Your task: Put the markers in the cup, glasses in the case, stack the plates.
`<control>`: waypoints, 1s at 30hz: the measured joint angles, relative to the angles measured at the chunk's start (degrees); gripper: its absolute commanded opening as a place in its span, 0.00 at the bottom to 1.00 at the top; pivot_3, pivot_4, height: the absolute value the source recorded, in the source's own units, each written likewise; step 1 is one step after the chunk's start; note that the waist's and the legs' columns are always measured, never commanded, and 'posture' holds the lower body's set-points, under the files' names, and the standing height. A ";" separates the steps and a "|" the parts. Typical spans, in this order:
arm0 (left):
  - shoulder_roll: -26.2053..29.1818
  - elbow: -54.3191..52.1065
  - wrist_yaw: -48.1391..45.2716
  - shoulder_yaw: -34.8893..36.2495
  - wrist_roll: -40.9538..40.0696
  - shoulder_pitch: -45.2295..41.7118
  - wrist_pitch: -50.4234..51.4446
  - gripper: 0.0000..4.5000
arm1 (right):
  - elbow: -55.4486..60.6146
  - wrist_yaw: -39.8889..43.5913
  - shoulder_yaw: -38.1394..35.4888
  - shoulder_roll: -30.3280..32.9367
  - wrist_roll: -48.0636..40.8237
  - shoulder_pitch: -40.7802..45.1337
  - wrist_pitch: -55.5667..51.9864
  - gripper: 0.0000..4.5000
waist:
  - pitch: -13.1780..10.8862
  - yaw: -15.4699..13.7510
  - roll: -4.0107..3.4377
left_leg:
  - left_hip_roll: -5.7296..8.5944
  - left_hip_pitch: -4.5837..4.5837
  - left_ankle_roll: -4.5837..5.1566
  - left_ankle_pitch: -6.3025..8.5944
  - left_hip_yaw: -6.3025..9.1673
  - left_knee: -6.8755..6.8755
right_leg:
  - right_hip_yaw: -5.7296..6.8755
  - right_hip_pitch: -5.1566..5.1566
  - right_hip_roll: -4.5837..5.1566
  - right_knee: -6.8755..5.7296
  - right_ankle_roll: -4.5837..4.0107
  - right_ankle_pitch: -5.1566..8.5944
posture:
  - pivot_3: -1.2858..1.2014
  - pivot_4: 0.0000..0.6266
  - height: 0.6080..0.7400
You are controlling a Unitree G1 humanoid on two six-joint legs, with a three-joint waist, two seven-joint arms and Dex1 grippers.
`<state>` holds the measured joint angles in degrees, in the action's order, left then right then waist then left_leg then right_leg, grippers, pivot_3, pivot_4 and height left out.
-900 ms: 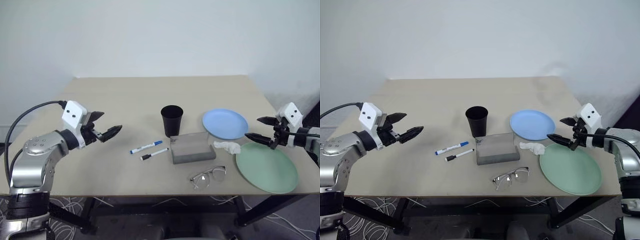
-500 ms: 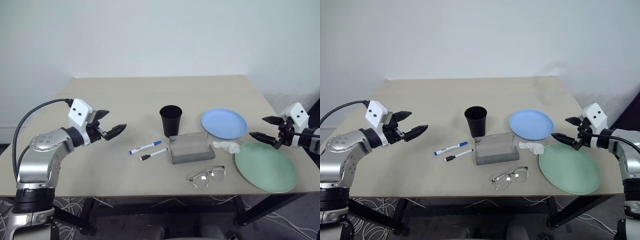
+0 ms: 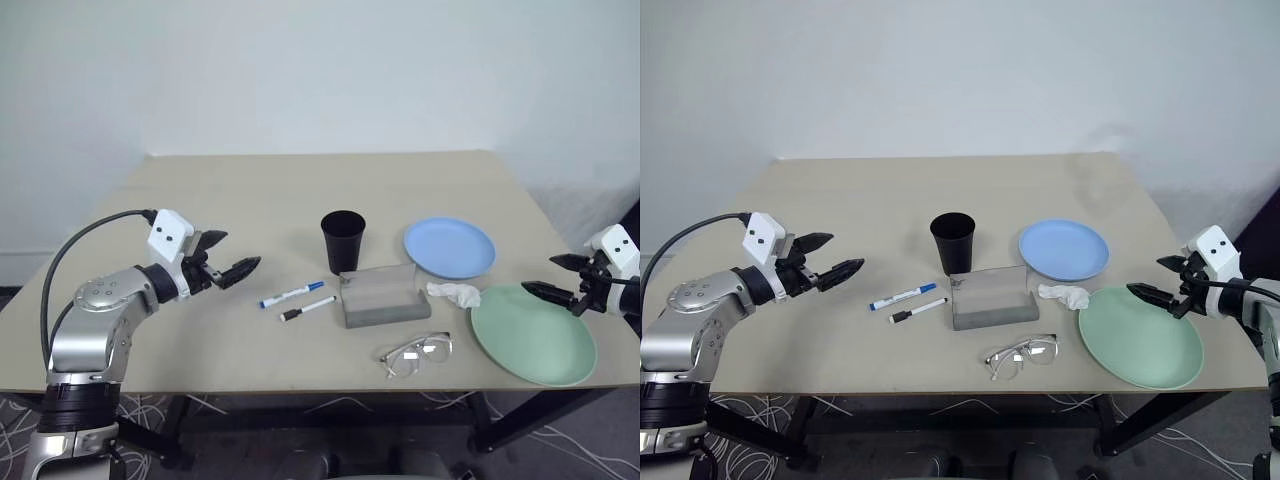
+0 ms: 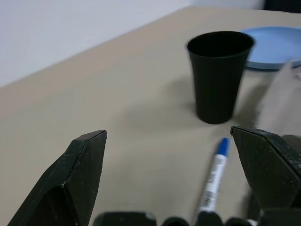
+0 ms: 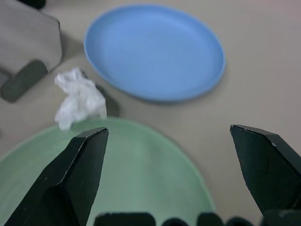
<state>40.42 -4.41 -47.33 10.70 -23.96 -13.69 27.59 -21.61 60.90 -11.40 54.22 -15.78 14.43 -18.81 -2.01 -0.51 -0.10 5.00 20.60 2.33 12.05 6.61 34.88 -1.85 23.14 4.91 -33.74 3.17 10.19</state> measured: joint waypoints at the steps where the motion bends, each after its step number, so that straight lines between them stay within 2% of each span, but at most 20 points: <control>1: 0.01 -0.68 -0.34 0.02 -0.54 0.33 0.32 0.99 | -0.28 0.14 -0.13 0.31 0.03 -0.37 -0.29 1.00 | 0.00 0.02 -0.02 | 0.00 0.00 0.00 0.00 -0.06 0.00 | -0.04 0.02 0.01 0.00 0.00 0.00 | 0.52 0.00 0.90; 7: 0.10 -4.87 -1.88 0.38 -3.03 4.94 1.80 0.99 | -6.21 -0.02 -0.37 1.34 0.88 0.36 -0.46 1.00 | -0.01 0.02 -0.03 | -0.39 -0.05 0.01 0.01 -0.56 0.06 | 0.05 0.03 -0.01 0.06 -0.02 0.02 | 0.52 0.00 0.90; 9: 0.10 -7.13 -2.00 1.28 -4.24 7.26 2.35 0.99 | -9.13 -0.25 -0.10 1.34 1.85 0.81 -0.40 1.00 | -0.01 0.03 -0.03 | -0.62 -0.06 0.02 0.02 -1.15 0.08 | 0.14 0.05 0.00 0.11 -0.03 0.02 | 0.52 0.00 0.90; 16: 0.13 -15.16 -2.91 6.29 -8.86 15.91 3.26 0.99 | -20.06 -2.72 2.15 0.42 5.70 4.51 1.64 1.00 | -0.03 0.53 -0.08 | -1.27 0.03 0.04 0.04 -1.73 0.19 | 0.31 0.03 0.01 0.28 -0.05 0.03 | 0.52 0.00 0.90; 26: 0.03 -15.97 -3.27 13.56 -10.04 26.19 -0.55 0.99 | -28.81 -3.32 3.74 -2.27 7.04 10.30 0.55 1.00 | -0.03 1.30 -0.36 | -2.60 0.07 0.04 0.04 -3.05 0.35 | 1.16 0.11 0.02 0.95 -0.05 0.04 | 0.52 0.00 0.90; 30: -0.34 -13.76 -3.13 14.80 -9.54 28.14 -2.29 1.00 | -29.55 -3.13 3.75 -3.53 7.00 11.51 -0.39 0.71 | -0.04 1.71 -0.36 | -2.79 0.16 0.05 0.04 -3.26 0.40 | 1.22 0.17 0.02 1.07 -0.05 0.04 | 0.52 0.00 0.90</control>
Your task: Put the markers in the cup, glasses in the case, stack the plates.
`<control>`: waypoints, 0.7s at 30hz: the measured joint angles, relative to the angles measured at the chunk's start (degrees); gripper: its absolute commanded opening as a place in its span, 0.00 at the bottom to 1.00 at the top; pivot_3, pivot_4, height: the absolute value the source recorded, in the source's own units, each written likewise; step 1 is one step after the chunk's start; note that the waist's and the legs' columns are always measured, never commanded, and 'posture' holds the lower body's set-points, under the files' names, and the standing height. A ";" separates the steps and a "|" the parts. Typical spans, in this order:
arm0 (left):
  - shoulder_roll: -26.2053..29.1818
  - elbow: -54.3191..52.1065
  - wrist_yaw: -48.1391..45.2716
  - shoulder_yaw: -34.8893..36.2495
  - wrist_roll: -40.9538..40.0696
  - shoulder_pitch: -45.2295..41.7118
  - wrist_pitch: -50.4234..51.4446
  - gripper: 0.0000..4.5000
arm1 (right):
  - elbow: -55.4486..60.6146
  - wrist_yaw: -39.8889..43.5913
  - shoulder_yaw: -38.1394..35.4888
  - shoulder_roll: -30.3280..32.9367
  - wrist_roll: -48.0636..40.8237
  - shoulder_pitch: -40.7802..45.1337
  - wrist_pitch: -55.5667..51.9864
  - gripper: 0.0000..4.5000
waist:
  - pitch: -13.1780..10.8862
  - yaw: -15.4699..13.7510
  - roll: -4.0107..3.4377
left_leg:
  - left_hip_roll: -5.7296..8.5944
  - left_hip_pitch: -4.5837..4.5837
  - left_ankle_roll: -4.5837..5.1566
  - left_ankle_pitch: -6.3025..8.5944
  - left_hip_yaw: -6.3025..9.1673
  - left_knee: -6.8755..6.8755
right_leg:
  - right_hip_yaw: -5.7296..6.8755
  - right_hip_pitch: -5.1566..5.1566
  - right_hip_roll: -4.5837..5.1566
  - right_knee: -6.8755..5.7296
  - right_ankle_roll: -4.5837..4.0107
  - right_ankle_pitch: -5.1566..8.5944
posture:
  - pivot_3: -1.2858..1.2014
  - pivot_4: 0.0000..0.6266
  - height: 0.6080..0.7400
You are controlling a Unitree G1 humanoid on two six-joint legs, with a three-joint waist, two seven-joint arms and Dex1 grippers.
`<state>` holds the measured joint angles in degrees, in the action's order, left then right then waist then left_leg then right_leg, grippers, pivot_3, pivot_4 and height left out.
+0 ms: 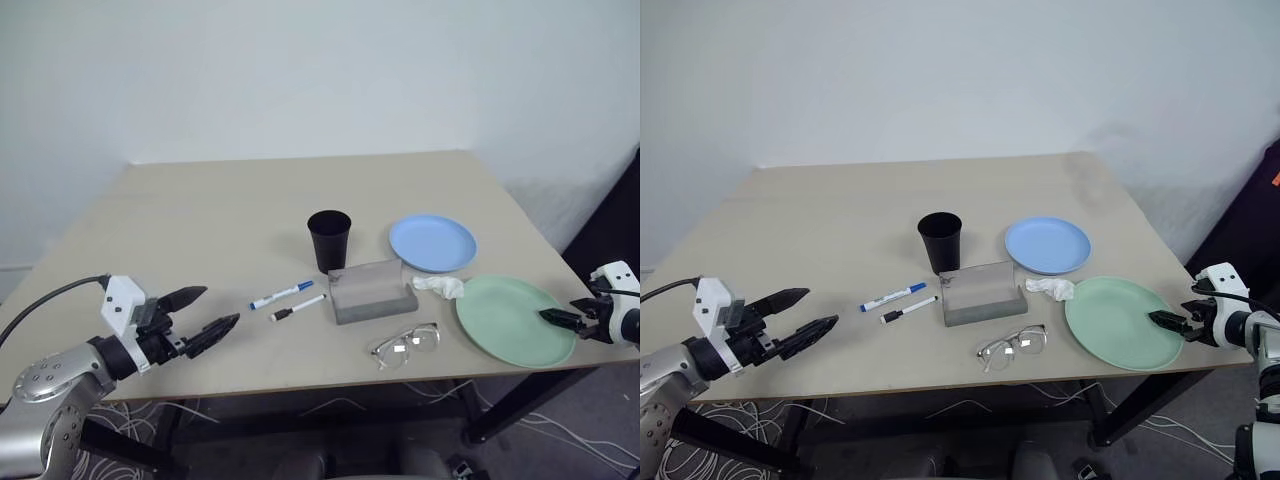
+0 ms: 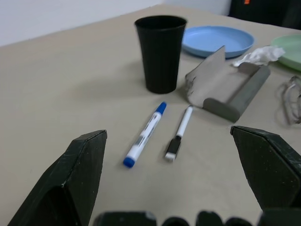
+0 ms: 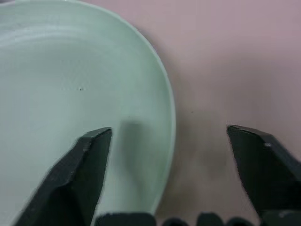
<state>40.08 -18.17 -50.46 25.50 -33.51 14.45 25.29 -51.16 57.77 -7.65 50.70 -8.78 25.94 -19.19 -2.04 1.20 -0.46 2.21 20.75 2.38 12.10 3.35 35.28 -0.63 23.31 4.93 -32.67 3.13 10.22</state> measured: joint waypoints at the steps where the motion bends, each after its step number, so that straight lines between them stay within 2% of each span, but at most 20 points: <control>1: -0.01 0.44 0.02 0.32 0.18 0.42 -0.51 1.00 | 0.00 0.03 0.00 -0.16 -0.02 0.08 -0.33 0.63 | 0.00 0.05 0.00 | -0.05 0.00 0.00 0.00 -0.05 0.01 | 0.00 0.01 0.00 0.01 0.00 0.00 | 0.52 0.00 0.90; 8: 0.00 4.56 0.11 1.59 1.62 0.99 -3.46 1.00 | 1.25 0.79 -0.19 -0.27 -0.75 0.32 -3.27 0.05 | 0.00 0.07 -0.01 | -0.81 0.00 0.02 0.02 -1.20 0.00 | 0.17 0.15 0.01 0.09 0.00 0.00 | 0.52 0.00 0.90; 9: 0.00 4.70 0.11 1.65 1.72 0.99 -3.56 1.00 | 1.60 0.92 -0.46 -0.32 -1.16 0.32 -3.68 0.00 | 0.00 0.07 -0.01 | -0.82 -0.01 0.02 0.02 -1.26 0.01 | 0.20 0.16 0.01 0.10 0.00 0.00 | 0.52 0.00 0.90; 17: 0.00 5.62 0.83 1.59 2.85 -0.60 -4.85 1.00 | 5.17 0.65 -4.82 -0.70 -5.94 0.47 -12.22 0.00 | 0.00 0.04 -0.01 | -1.13 0.04 0.02 0.03 -1.34 0.00 | 0.57 0.21 0.02 0.40 0.00 0.00 | 0.52 0.00 0.90; 21: 0.02 7.26 1.73 0.94 3.84 -3.48 -5.60 1.00 | 5.36 -1.99 -8.50 -2.33 -9.68 2.62 -17.69 0.00 | -0.01 0.04 -0.34 | -1.59 0.24 0.01 0.03 -1.43 0.03 | 1.27 0.22 0.04 0.93 0.00 0.00 | 0.52 0.00 0.90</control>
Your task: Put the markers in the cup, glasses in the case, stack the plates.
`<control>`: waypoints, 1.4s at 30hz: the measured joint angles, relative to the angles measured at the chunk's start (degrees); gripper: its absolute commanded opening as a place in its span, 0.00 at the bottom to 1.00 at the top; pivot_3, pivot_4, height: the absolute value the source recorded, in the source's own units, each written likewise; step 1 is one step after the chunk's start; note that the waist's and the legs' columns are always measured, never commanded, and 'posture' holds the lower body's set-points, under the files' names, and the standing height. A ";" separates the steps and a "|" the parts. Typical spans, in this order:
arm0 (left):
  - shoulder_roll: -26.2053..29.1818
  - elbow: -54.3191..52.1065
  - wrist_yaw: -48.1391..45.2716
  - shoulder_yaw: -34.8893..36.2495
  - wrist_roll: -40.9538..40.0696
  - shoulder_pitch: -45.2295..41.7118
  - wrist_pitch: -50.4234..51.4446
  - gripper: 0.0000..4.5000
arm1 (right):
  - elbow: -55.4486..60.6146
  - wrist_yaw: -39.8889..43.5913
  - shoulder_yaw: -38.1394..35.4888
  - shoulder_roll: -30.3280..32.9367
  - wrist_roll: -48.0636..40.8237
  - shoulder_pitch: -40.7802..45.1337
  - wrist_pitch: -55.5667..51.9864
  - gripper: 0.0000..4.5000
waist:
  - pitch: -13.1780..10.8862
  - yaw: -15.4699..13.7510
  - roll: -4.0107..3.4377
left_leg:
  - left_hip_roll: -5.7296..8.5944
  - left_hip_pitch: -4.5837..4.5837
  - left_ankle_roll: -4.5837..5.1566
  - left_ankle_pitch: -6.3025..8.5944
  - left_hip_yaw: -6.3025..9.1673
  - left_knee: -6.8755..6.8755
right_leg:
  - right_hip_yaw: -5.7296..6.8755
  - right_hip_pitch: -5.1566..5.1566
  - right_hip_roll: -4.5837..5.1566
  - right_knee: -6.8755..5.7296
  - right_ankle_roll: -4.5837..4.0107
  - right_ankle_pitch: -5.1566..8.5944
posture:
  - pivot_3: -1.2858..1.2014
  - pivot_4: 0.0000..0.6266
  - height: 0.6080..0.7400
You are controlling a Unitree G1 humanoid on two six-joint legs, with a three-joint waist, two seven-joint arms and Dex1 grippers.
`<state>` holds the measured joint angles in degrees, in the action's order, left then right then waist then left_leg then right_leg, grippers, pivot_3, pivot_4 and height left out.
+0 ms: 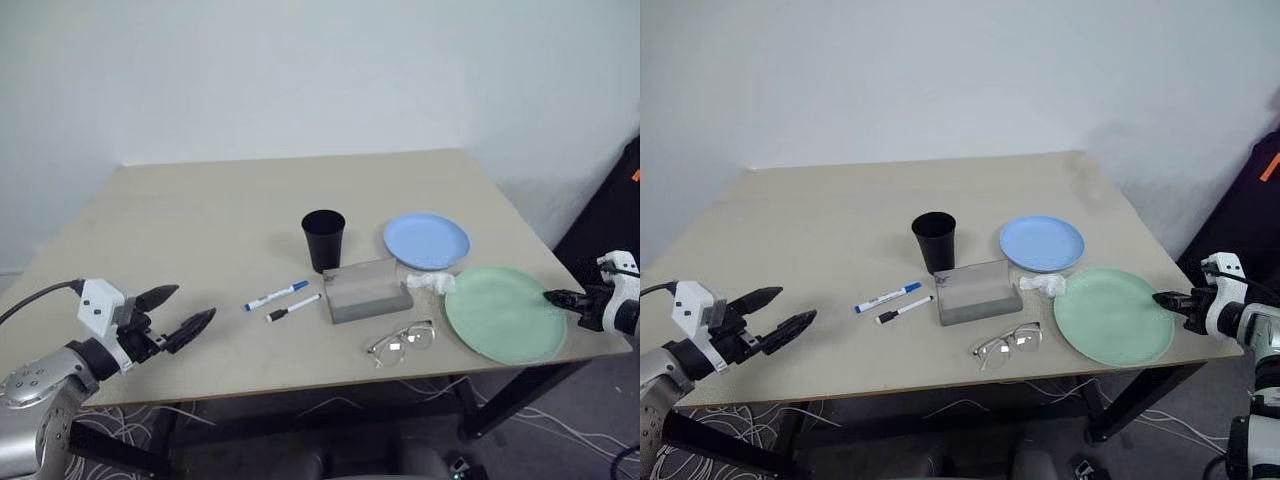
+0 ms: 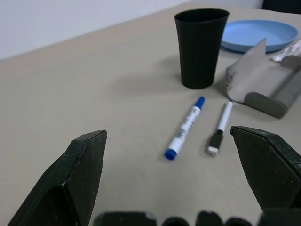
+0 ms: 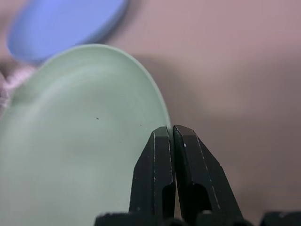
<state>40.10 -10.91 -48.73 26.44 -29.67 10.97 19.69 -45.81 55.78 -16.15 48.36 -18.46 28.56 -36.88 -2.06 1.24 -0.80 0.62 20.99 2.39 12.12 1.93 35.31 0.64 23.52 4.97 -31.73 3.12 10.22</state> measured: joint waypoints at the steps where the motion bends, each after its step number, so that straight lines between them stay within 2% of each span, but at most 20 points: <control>1: 0.04 0.23 0.10 -0.38 0.22 -0.79 -0.08 1.00 | 0.46 -0.61 -0.92 -0.17 -0.92 0.61 -1.02 0.00 | 0.00 -0.01 -0.05 | -0.08 0.03 0.00 0.00 -0.08 0.02 | 0.12 0.03 0.02 0.03 0.00 0.00 | 0.52 0.00 0.90; 10: 0.06 1.27 0.22 -2.57 1.74 -4.64 -0.14 1.00 | 1.43 -4.41 -5.18 -0.34 -4.56 5.77 -4.58 0.00 | 0.00 -0.02 -0.11 | -0.65 -0.01 -0.05 0.03 -1.32 0.01 | 0.22 0.28 0.01 0.02 -0.02 -0.01 | 0.52 0.00 0.90; 15: 0.06 1.92 0.26 -3.23 2.09 -5.63 -0.21 1.00 | 4.09 -7.07 -5.68 -2.55 -6.08 9.72 -6.53 0.00 | 0.01 0.00 -0.10 | -0.90 0.02 -0.13 0.08 -1.67 0.01 | 0.23 0.54 0.00 0.00 -0.11 -0.08 | 0.52 0.00 0.90; 21: 0.04 2.51 0.77 -4.00 2.28 -7.21 -0.27 1.00 | 5.07 -17.08 -4.40 -8.95 -4.83 18.48 -6.70 0.00 | 0.01 0.03 -0.10 | -1.28 0.07 -0.14 0.09 -2.80 -0.03 | 0.21 0.94 0.01 -0.01 -1.03 -0.71 | 0.52 0.00 0.90; 24: 0.04 2.47 1.26 -4.83 2.26 -7.95 -0.17 1.00 | 0.64 -22.70 -2.87 -12.22 -2.70 26.14 -4.25 0.00 | 0.02 0.08 -0.07 | -1.30 -0.01 -0.21 0.13 -2.96 -0.05 | 0.29 0.98 -0.04 0.00 -1.17 -0.80 | 0.52 0.00 0.90; 28: 0.04 2.46 1.88 -5.09 2.23 -8.49 -0.04 1.00 | -8.02 -27.82 -1.01 -14.82 0.69 32.11 1.24 0.00 | 0.08 0.01 0.10 | -1.39 0.01 -0.27 0.16 -3.04 -0.12 | 0.32 0.99 -0.06 -0.02 -1.30 -0.89 | 0.52 0.00 0.90; 36: -0.14 2.15 3.20 -5.48 2.15 -9.07 0.51 1.00 | -23.67 -34.88 3.09 -20.73 7.47 36.33 11.44 0.00 | 0.11 0.04 0.18 | -1.11 0.07 -0.24 0.47 -2.99 -0.12 | 0.15 0.97 -0.11 -0.08 -1.75 -1.73 | 0.52 0.00 0.90; 42: -0.42 0.95 4.32 -5.44 2.01 -8.16 1.07 1.00 | -27.83 -39.14 2.98 -23.11 8.86 38.51 15.46 0.00 | 0.13 0.38 0.29 | -1.07 -0.07 -0.28 0.82 -2.77 -0.13 | 0.13 0.85 -0.28 -0.14 -1.68 -2.38 | 0.52 0.00 0.90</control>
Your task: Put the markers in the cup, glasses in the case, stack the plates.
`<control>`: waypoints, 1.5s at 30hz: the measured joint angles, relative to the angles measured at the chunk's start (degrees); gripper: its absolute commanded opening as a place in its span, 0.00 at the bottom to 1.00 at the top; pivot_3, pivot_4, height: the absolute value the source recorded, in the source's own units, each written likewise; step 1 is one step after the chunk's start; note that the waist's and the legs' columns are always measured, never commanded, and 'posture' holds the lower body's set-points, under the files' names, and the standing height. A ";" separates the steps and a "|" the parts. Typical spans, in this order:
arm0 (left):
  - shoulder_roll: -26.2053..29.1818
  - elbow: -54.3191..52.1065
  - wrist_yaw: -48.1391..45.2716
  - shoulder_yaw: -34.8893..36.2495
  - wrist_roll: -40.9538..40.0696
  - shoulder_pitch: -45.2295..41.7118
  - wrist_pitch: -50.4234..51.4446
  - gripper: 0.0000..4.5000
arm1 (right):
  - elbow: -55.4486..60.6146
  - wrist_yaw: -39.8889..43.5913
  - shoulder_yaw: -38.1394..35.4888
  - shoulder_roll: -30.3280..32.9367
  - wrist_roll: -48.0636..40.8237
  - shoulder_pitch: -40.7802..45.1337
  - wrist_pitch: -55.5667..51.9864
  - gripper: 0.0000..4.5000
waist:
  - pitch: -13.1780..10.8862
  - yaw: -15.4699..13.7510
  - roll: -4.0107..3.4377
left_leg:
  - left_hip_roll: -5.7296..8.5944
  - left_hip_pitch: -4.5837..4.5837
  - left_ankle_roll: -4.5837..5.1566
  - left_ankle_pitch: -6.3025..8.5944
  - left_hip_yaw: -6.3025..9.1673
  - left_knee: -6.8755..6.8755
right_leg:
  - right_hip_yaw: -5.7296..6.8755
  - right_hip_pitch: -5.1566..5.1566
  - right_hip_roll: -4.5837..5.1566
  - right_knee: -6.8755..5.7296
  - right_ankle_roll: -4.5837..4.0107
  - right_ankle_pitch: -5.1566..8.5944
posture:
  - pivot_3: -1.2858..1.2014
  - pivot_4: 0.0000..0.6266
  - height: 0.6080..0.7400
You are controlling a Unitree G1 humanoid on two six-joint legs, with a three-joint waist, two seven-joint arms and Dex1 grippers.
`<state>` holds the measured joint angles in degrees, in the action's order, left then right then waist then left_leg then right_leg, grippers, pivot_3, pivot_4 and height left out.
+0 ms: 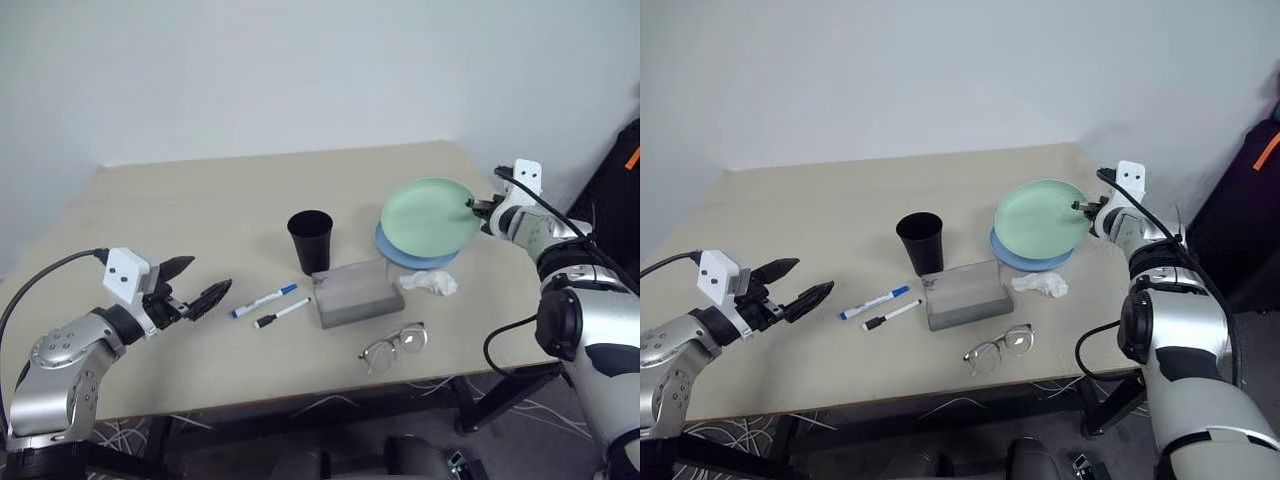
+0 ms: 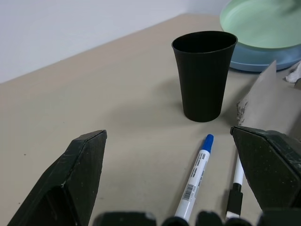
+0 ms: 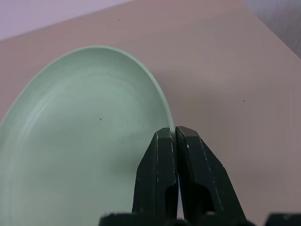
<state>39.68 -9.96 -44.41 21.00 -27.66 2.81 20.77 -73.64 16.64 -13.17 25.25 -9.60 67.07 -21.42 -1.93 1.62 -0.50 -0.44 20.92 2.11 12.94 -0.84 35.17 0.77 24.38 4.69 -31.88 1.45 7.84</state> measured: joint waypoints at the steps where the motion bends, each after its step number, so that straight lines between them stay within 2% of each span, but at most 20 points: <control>1: -0.01 -0.34 0.14 0.00 -0.06 0.22 0.04 1.00 | -0.20 -0.49 -0.02 -0.21 0.20 0.03 0.39 0.00 | 0.01 0.03 0.02 | -0.02 -0.01 -0.02 0.03 0.06 0.00 | -0.01 -0.02 -0.07 0.00 0.00 0.00 | 0.52 0.00 0.90; 14: -0.03 -1.90 1.55 0.25 -0.31 1.42 0.64 1.00 | -2.32 -3.88 -0.20 -3.71 1.62 0.06 2.05 0.00 | 0.02 1.44 0.05 | -0.22 -0.08 -0.01 0.07 0.12 0.12 | -0.37 -0.17 -0.57 0.05 0.00 0.00 | 0.52 0.00 0.90; 18: -0.14 -1.90 1.97 0.25 -0.31 1.37 0.65 1.00 | -2.32 -3.91 -0.33 -4.25 1.71 0.06 2.07 0.22 | 0.02 1.43 0.06 | -0.26 -0.16 -0.02 0.07 0.13 0.11 | -0.50 -0.21 -0.70 0.02 -0.01 0.01 | 0.52 0.00 0.90; 25: -0.64 -1.89 2.02 0.00 -0.30 0.71 0.66 1.00 | -2.32 -2.54 -1.47 -4.82 1.41 0.06 1.62 0.75 | 0.02 1.43 0.07 | -0.21 -0.16 -0.01 0.07 0.11 0.09 | -0.73 -0.22 -0.76 0.02 -0.01 0.01 | 0.52 0.00 0.90; 28: -0.76 -1.89 2.03 -0.16 -0.30 0.67 0.71 1.00 | -2.10 1.01 0.55 -4.45 2.78 0.06 1.58 0.97 | 0.02 1.44 0.08 | -0.17 -0.16 -0.02 0.07 0.09 0.09 | -0.83 -0.22 -0.77 0.02 -0.01 0.01 | 0.52 0.00 0.90; 29: -0.77 -1.89 2.04 -0.19 -0.30 0.64 0.72 1.00 | -1.71 3.11 1.83 -4.14 3.57 0.06 1.59 0.99 | 0.02 1.45 0.08 | -0.16 -0.15 -0.01 0.07 0.08 0.09 | -0.87 -0.22 -0.78 0.02 -0.01 0.01 | 0.52 0.00 0.90; 33: -1.03 -1.89 2.12 -0.35 -0.28 0.46 0.74 1.00 | 3.56 15.15 9.83 -2.00 8.40 -0.97 1.76 0.99 | 0.03 1.41 0.08 | -0.15 -0.17 -0.02 0.08 0.08 0.09 | -0.96 -0.22 -0.83 0.01 0.00 0.01 | 0.52 0.00 0.90; 37: -1.16 -1.76 2.09 -0.51 -0.28 -0.06 0.81 1.00 | 14.69 29.82 16.34 1.41 10.50 -7.21 0.45 0.99 | 0.17 1.30 0.31 | -0.13 -0.19 -0.05 0.09 0.11 0.10 | -1.00 -0.23 -0.84 -0.10 0.00 0.01 | 0.52 0.00 0.90; 40: -1.20 -1.72 2.04 -0.76 -0.27 -0.56 0.86 1.00 | 22.72 36.91 19.13 3.69 10.59 -12.31 -2.88 0.99 | 0.17 1.31 0.31 | -0.13 -0.20 -0.06 0.10 0.08 0.12 | -1.05 -0.20 -0.84 -0.16 0.00 0.01 | 0.52 0.00 0.90; 45: -1.28 -1.72 2.01 -1.10 -0.26 -0.76 0.94 1.00 | 34.72 43.12 21.63 7.22 10.49 -17.81 -7.72 0.99 | 0.17 1.32 0.32 | -0.15 -0.26 -0.07 0.10 0.03 0.12 | -1.04 -0.17 -0.84 -0.23 0.00 0.01 | 0.52 0.00 0.90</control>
<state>38.41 -11.69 -42.40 19.90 -27.92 2.05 21.71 -38.92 59.76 8.46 32.47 0.89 49.26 -29.14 -1.76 2.94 -0.19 -0.59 20.66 2.04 13.04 -0.81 35.30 -0.27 24.21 3.85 -32.10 1.44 7.85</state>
